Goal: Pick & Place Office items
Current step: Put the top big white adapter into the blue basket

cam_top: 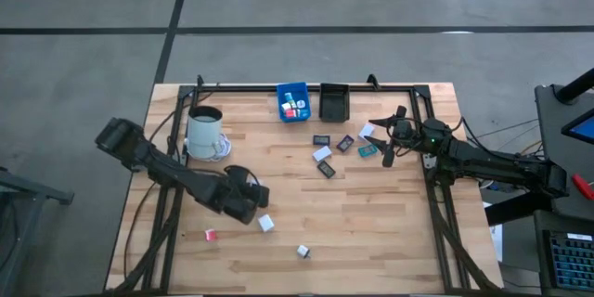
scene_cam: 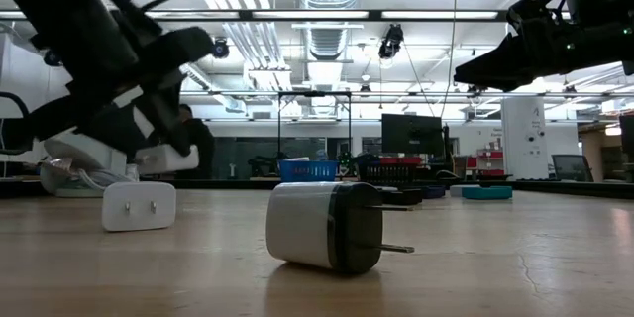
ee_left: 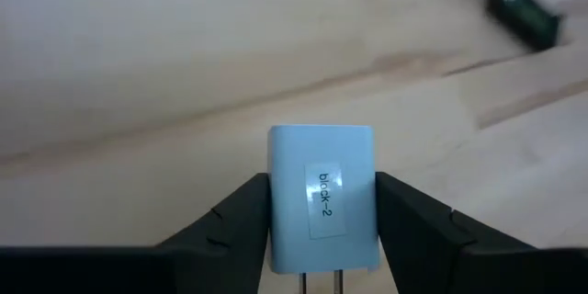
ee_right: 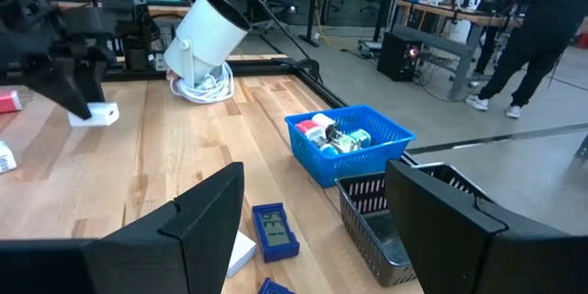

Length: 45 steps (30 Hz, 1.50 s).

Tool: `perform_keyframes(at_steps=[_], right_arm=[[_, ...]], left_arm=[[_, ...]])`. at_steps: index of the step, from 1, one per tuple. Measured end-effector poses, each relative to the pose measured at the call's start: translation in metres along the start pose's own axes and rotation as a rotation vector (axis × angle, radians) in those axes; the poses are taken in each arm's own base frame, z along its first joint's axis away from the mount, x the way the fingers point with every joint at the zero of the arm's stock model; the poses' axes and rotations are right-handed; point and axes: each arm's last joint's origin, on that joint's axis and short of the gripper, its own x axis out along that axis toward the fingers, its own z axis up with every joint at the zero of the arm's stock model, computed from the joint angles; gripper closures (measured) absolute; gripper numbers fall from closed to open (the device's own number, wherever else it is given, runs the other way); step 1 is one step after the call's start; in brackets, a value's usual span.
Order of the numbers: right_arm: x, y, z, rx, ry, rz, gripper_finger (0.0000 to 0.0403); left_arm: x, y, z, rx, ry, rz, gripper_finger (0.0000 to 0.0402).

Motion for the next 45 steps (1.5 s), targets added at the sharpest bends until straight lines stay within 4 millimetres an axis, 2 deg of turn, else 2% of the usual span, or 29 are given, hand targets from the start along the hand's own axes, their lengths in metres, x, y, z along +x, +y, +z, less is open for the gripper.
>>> perform_keyframes(at_steps=[4, 12, 18, 26, 32, 41, 45], right_arm=[[0.000, 0.000, 0.000, 0.000, 0.001, 0.000, 0.0147], [0.000, 0.000, 0.000, 0.000, 0.000, 0.000, 0.0147], [0.000, 0.000, 0.000, 0.000, 0.000, 0.000, 0.0147], [0.000, 0.000, 0.000, 0.000, 0.000, 0.000, 0.0147], [0.000, 0.000, 0.000, 0.000, 0.001, 0.000, 0.0147], [0.000, 0.000, 0.000, 0.000, 0.000, 0.000, 0.0147], [0.000, 0.000, 0.000, 0.000, 0.000, 0.000, 0.0147]], left_arm=[[-0.008, -0.008, 0.009, 0.051, -0.083, -0.044, 0.0222], [-0.020, -0.036, 0.038, 0.247, -0.356, -0.054, 0.0222], [-0.022, -0.055, 0.074, 0.320, -0.426, -0.002, 0.0222], [-0.010, -0.067, 0.129, 0.356, -0.452, 0.036, 0.0222], [0.007, -0.065, 0.167, 0.420, -0.464, 0.026, 0.0222], [0.039, -0.040, 0.216, 0.476, -0.395, -0.120, 0.0222], [0.047, -0.030, 0.230, 0.487, -0.417, -0.193, 0.0222]])
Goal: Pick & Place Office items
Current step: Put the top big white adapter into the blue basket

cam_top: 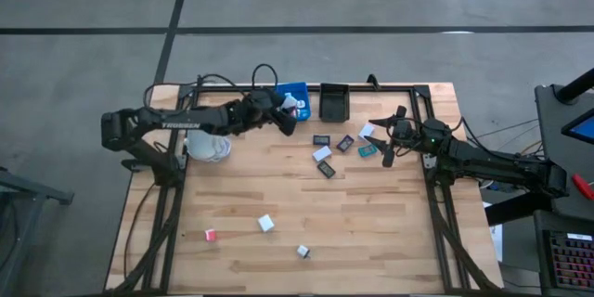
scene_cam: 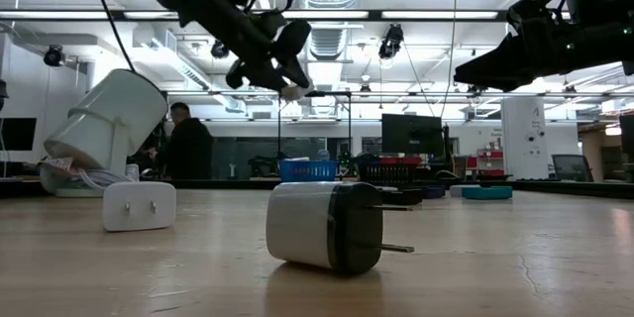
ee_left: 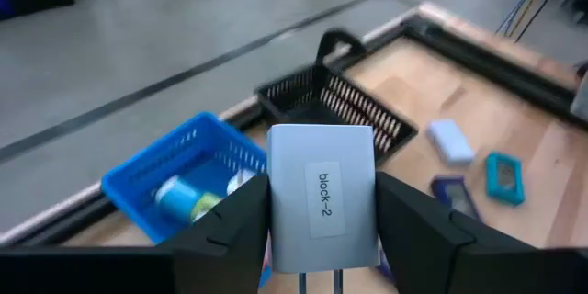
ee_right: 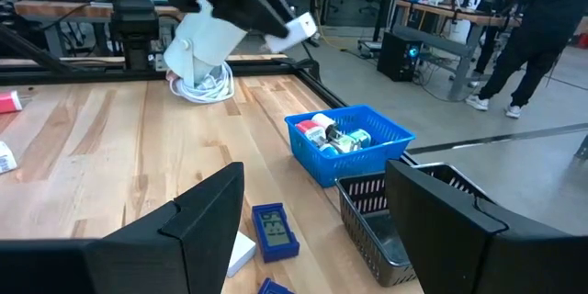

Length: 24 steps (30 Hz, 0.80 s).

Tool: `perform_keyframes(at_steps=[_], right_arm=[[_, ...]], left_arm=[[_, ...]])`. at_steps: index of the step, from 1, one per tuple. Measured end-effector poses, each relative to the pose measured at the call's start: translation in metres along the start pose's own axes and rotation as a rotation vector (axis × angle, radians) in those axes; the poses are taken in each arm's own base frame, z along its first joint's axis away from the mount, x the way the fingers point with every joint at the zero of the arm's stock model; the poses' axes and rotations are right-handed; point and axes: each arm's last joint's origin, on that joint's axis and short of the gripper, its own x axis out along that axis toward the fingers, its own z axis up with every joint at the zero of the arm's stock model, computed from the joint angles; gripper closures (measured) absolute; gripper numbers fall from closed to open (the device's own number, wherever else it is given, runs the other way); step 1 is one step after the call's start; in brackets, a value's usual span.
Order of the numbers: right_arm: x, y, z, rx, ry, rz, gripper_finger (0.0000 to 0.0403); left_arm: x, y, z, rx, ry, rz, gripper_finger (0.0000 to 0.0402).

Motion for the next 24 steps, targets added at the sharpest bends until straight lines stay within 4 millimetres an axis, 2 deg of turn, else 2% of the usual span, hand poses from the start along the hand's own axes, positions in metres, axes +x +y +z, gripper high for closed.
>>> perform_keyframes(at_steps=[7, 12, 18, 24], right_arm=[[0.000, 0.000, 0.000, 0.000, 0.000, 0.000, 0.0147], [0.000, 0.000, 0.000, 0.000, 0.000, 0.000, 0.0147], [0.000, 0.000, 0.000, 0.000, 0.000, 0.000, 0.0147], [0.000, 0.000, 0.000, 0.000, 0.000, 0.000, 0.0147]], left_arm=[[0.016, 0.019, -0.006, -0.018, 0.019, 0.037, 0.0222], [0.033, 0.030, -0.011, 0.003, 0.082, -0.002, 0.0222], [0.055, 0.047, -0.011, -0.055, 0.160, -0.044, 0.0222], [0.073, 0.055, -0.016, -0.098, 0.211, -0.062, 0.0222]])
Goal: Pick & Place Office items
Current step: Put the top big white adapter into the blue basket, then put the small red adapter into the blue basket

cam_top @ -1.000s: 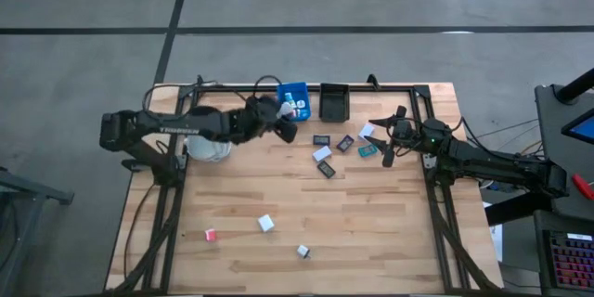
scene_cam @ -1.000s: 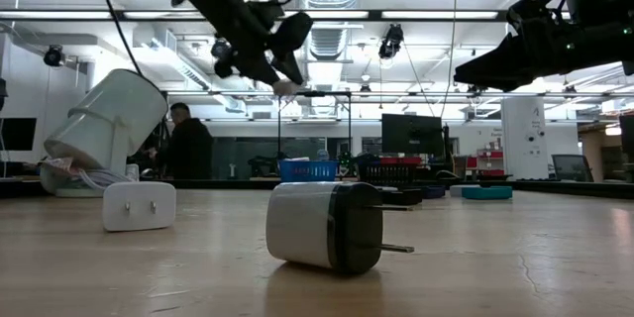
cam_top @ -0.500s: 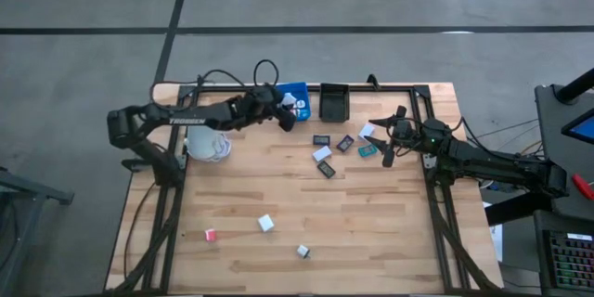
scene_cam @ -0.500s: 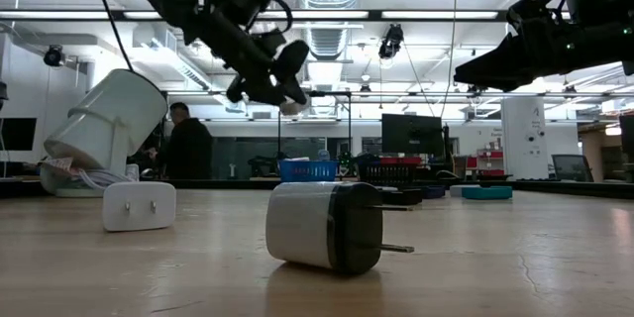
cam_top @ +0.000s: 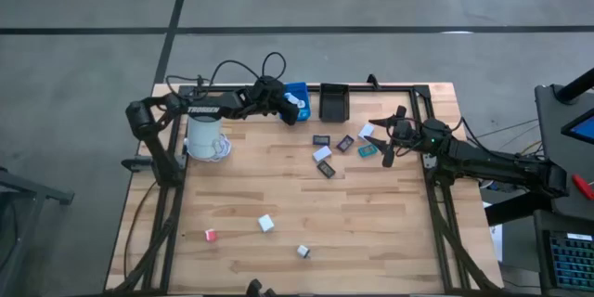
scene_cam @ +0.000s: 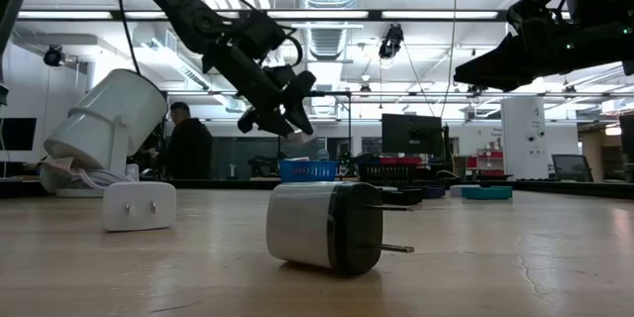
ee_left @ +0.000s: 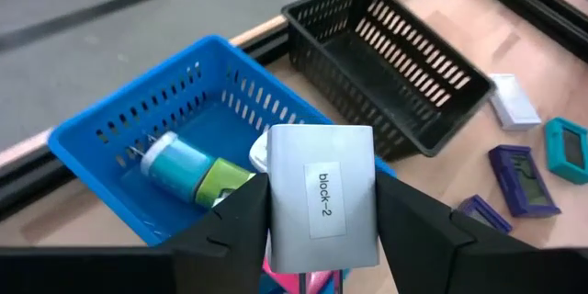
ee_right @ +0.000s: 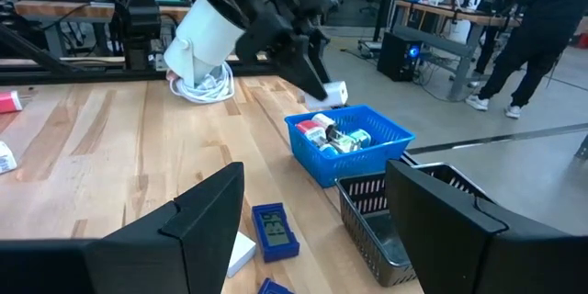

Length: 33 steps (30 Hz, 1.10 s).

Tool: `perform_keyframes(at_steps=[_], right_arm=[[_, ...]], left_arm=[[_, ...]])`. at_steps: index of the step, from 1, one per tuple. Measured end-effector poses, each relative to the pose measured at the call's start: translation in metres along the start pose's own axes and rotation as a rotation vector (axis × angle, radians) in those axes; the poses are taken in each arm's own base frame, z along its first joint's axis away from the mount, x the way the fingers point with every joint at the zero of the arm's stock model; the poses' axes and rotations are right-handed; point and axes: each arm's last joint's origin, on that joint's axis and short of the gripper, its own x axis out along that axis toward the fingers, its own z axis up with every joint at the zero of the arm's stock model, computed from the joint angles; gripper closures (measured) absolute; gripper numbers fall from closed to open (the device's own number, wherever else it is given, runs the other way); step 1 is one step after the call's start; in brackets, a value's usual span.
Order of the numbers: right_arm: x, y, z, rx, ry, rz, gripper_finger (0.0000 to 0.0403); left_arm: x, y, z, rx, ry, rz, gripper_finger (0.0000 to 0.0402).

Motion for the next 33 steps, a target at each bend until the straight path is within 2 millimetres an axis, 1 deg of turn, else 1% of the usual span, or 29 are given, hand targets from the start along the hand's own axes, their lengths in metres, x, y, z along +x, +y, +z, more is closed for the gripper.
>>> perform_keyframes(at_steps=[3, 6, 14, 33], right_arm=[[0.0000, 0.0000, 0.0001, 0.000, 0.000, 0.000, 0.0147], [0.0000, 0.0000, 0.0000, 0.000, 0.000, 0.000, 0.0147], [0.0000, 0.0000, 0.0000, 0.000, 0.000, 0.000, 0.0147], [0.0000, 0.0000, 0.0000, 0.000, 0.000, 0.000, 0.0147]], left_arm=[[0.0072, 0.0022, -0.0029, -0.026, 0.027, 0.007, 0.0222], [0.0102, 0.0021, -0.0022, -0.032, 0.032, 0.003, 0.0221], [0.0091, -0.0001, 0.0040, -0.033, 0.015, -0.012, 0.0196], [0.0090, 0.0007, 0.0036, -0.026, 0.023, -0.011, 0.0193]])
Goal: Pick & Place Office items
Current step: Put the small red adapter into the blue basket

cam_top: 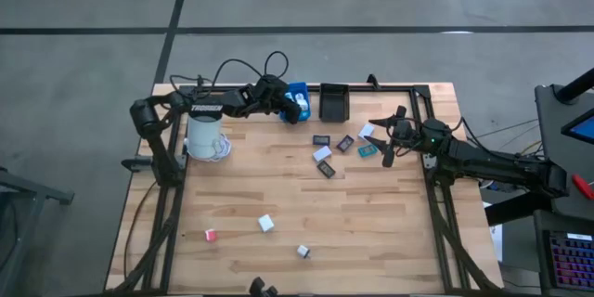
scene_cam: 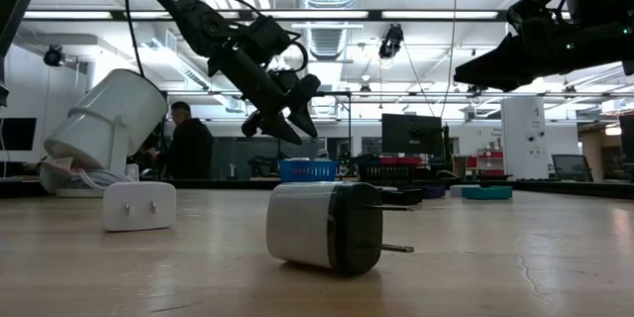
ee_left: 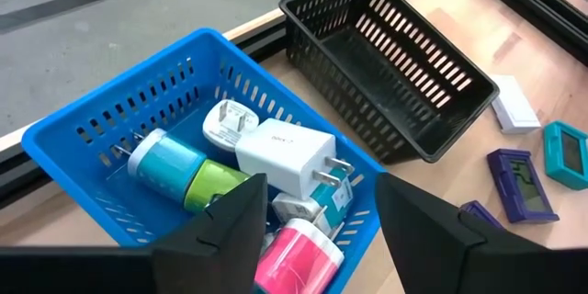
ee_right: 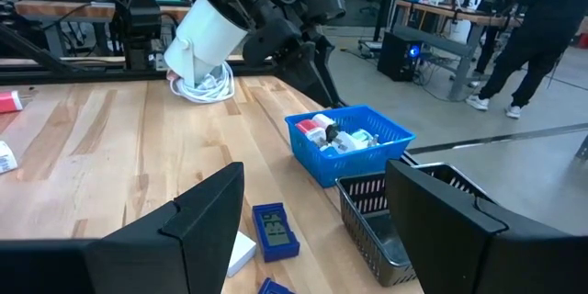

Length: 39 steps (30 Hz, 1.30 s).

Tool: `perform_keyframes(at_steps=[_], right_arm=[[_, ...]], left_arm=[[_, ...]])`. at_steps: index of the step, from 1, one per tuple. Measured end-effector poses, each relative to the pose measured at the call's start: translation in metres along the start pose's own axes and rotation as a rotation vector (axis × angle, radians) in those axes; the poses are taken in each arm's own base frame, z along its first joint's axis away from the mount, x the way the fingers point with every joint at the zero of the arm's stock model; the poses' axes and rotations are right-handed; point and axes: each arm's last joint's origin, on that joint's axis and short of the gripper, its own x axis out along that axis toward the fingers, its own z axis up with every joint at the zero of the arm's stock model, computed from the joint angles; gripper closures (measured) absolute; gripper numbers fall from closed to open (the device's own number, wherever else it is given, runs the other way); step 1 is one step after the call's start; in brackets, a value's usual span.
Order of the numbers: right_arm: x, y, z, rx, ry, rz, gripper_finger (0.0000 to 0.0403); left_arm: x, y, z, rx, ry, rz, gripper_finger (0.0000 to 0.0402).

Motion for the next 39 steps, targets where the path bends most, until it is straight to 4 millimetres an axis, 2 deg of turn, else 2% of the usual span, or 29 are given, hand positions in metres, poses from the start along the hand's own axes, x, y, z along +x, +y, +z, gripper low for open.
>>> perform_keyframes(at_steps=[8, 13, 26, 32, 39], right_arm=[[0.000, 0.000, 0.000, 0.000, 0.000, 0.001, 0.0147], [0.000, 0.000, 0.000, 0.000, 0.000, 0.000, 0.0147], [0.000, 0.000, 0.000, 0.000, 0.000, 0.000, 0.0147], [0.000, 0.000, 0.000, 0.000, 0.000, 0.000, 0.0147], [0.000, 0.000, 0.000, 0.000, 0.000, 0.001, 0.0147]], left_arm=[[0.000, -0.002, -0.001, -0.004, 0.001, -0.005, 0.0193], [-0.007, -0.011, 0.000, -0.009, 0.015, -0.076, 0.0193], [-0.060, -0.051, 0.005, 0.051, 0.001, -0.154, 0.0193], [-0.085, -0.073, -0.006, 0.075, -0.010, -0.019, 0.0193], [-0.112, -0.100, -0.026, 0.118, 0.044, -0.034, 0.0193]])
